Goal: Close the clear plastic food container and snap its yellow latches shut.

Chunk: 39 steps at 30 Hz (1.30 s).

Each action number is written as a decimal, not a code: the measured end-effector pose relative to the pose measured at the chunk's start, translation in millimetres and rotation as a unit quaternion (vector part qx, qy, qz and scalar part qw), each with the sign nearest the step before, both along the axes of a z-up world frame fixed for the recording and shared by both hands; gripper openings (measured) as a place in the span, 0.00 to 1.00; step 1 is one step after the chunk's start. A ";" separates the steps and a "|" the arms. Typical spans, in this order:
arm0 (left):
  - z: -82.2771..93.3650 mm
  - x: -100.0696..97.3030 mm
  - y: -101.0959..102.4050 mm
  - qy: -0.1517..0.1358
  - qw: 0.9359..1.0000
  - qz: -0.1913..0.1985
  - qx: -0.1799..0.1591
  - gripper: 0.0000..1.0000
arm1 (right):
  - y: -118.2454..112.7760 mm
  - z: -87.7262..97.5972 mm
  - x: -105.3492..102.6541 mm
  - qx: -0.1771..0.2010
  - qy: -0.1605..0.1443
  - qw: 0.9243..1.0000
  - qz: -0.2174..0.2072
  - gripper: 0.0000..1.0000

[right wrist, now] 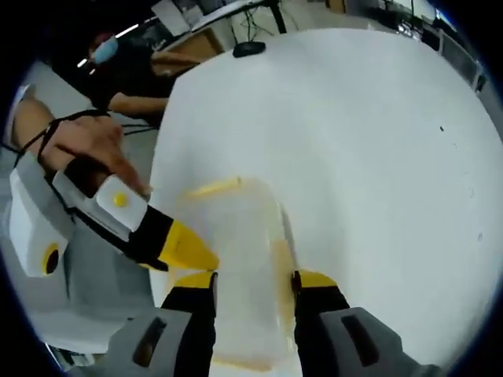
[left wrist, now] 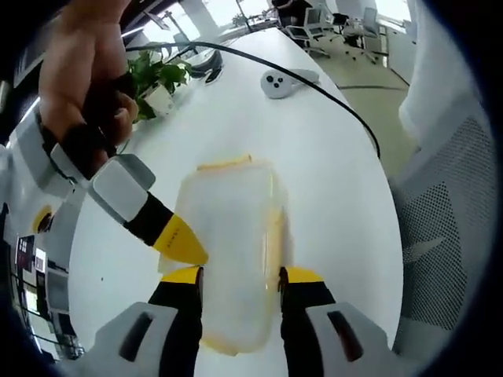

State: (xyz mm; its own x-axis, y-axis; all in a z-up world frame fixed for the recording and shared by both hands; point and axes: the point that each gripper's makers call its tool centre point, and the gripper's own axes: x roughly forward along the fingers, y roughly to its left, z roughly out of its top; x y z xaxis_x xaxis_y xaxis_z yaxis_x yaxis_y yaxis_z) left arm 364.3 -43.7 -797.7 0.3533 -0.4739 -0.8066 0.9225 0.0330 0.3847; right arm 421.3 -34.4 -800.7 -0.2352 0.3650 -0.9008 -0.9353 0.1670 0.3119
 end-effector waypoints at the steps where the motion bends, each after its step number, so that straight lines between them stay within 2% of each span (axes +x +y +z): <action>1: 0.4 0.1 -0.1 0.001 1.000 0.000 0.000 0.38 | 0.1 -0.9 1.6 0.000 -0.001 1.000 -0.005 0.38; 3: 1.5 0.6 -0.8 0.009 1.000 0.006 -0.002 0.38 | -0.6 -1.3 2.3 -0.005 -0.002 1.000 -0.016 0.38; 5: 1.9 0.4 -0.5 0.011 1.000 0.004 -0.002 0.39 | -0.2 -0.3 4.2 -0.001 -0.015 1.000 -0.015 0.40; 10: 2.4 -0.9 0.0 0.004 1.000 -0.007 0.002 0.40 | -1.7 1.1 5.3 0.005 -0.021 0.999 -0.032 0.42; 14: -0.7 -5.8 -1.7 0.019 1.000 -0.013 0.003 0.52 | -2.8 2.4 5.6 0.010 -0.033 0.999 -0.035 0.42; 17: 0.7 -6.8 -1.5 0.027 1.000 -0.011 -0.002 0.54 | -7.2 2.4 4.0 0.007 -0.033 0.999 -0.038 0.42; 22: 3.4 -4.8 6.6 0.035 0.999 0.000 -0.001 0.53 | -16.7 9.7 8.3 0.011 -0.066 0.997 -0.034 0.49; 27: 6.9 -5.4 9.9 0.052 0.999 0.003 -0.009 0.56 | -23.6 14.6 9.8 0.017 -0.087 0.995 -0.039 0.50; 32: 6.7 -3.7 12.9 0.060 0.998 -0.004 -0.004 0.60 | -31.4 14.4 0.8 0.014 -0.094 0.995 -0.032 0.54; 39: 4.0 2.7 19.8 0.063 0.998 0.001 0.004 0.58 | -42.3 13.7 -9.7 0.015 -0.093 0.995 -0.036 0.57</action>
State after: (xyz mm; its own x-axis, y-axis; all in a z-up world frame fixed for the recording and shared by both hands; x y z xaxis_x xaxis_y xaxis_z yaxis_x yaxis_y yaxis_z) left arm 367.0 -23.9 -793.7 0.2492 -0.4669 -0.8484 0.9636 0.0319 0.2655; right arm 411.7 -76.7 -787.0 -0.0378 0.4016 -0.9150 -0.9634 0.2286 0.1401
